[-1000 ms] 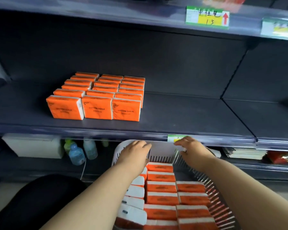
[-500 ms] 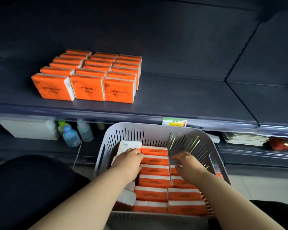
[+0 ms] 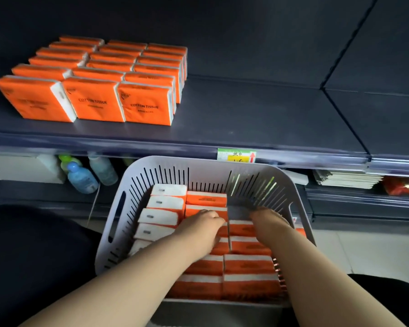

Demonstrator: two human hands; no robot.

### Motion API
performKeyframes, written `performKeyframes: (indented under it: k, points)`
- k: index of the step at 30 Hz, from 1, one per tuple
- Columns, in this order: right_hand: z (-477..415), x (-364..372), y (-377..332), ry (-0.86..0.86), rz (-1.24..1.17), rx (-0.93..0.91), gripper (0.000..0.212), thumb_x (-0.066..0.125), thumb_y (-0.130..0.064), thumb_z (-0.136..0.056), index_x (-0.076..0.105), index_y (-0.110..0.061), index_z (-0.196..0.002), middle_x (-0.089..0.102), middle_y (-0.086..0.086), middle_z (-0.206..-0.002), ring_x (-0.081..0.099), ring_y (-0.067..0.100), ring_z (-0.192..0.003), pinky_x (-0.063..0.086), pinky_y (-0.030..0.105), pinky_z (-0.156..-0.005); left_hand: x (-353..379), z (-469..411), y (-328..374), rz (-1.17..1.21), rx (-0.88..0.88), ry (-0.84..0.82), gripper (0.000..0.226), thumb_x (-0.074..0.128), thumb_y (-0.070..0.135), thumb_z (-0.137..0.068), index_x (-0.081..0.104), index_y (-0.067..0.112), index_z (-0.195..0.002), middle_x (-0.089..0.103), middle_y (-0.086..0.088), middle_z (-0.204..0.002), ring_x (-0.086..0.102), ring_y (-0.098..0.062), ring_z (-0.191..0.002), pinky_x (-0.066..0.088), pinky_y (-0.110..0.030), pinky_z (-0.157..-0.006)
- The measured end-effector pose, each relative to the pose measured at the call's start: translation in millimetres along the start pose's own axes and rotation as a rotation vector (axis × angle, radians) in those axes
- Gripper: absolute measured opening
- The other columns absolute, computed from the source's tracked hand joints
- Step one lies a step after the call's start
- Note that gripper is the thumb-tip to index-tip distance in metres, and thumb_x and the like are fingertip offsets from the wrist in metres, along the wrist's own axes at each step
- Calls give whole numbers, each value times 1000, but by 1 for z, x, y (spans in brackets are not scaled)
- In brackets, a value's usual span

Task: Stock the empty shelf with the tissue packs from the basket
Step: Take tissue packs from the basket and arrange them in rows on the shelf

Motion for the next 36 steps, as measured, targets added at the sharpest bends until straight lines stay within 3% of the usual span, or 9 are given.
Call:
performKeyframes:
  k: [2,4,6,14,18,21,23,29,36]
  points:
    - [0,5,0,-42,-42,-12,36,42,-6,-95,48,1,-130,49,17,-134,48,29,-122,44,7,-74,10,-8,7,17,-21,-29,37,56,16,-87,55,22,-124,52,0,-124,51,-24,-114,45,-33,-92]
    - [2,3,1,-39,-79,60,37,49,-4,-91,53,-6,-128,53,14,-131,52,27,-120,47,24,-95,19,-16,14,9,-36,-84,32,56,14,-86,58,17,-117,54,-4,-119,53,-27,-110,45,-32,-90]
    - [2,1,1,-49,-66,88,39,51,-5,-90,54,-11,-128,55,12,-130,52,26,-121,44,34,-102,28,-23,20,-29,-36,-142,26,56,16,-87,60,11,-112,55,-9,-116,54,-30,-107,46,-33,-89]
    - [0,-4,-8,-144,-58,18,41,53,-13,-92,46,-17,-133,52,4,-135,56,22,-114,47,30,-97,45,-42,28,-173,-104,-197,43,58,28,-89,54,11,-128,40,-9,-134,38,-31,-123,35,-37,-102]
    - [2,-17,1,-60,-77,157,34,57,-11,-87,58,-15,-121,59,6,-125,55,24,-116,44,30,-88,39,-39,31,-299,2,-195,47,56,42,-86,56,22,-129,31,-8,-138,26,-29,-130,21,-40,-109]
    - [5,-23,0,-36,-68,146,32,60,-23,-87,59,-13,-118,61,6,-122,56,23,-115,44,30,-94,35,-36,31,-394,71,-195,48,57,46,-86,54,22,-128,32,-9,-138,26,-29,-130,22,-42,-107]
    - [9,-33,0,4,-94,152,34,64,-32,-83,62,-13,-111,64,6,-115,60,24,-109,46,30,-88,34,-33,36,-465,134,-206,44,57,40,-88,54,17,-126,41,-11,-134,32,-30,-128,25,-43,-105]
    - [23,-57,6,238,-24,136,33,51,-6,-85,56,-10,-117,59,12,-118,54,31,-111,47,38,-88,34,-33,49,-429,156,-200,39,51,16,-91,46,9,-129,45,-14,-129,37,-31,-123,28,-40,-103]
    - [34,-60,10,325,-42,71,40,55,-7,-84,50,-13,-123,51,7,-124,45,28,-120,46,38,-91,34,-43,51,-337,74,-182,40,53,17,-92,47,10,-130,50,-12,-129,41,-29,-123,29,-39,-108]
Point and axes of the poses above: each hand's wrist, its own z-axis away from the middle knuckle, its own x-axis out of the palm, y = z × x, the point moved 5 cm from there along -z, towards the middle knuckle
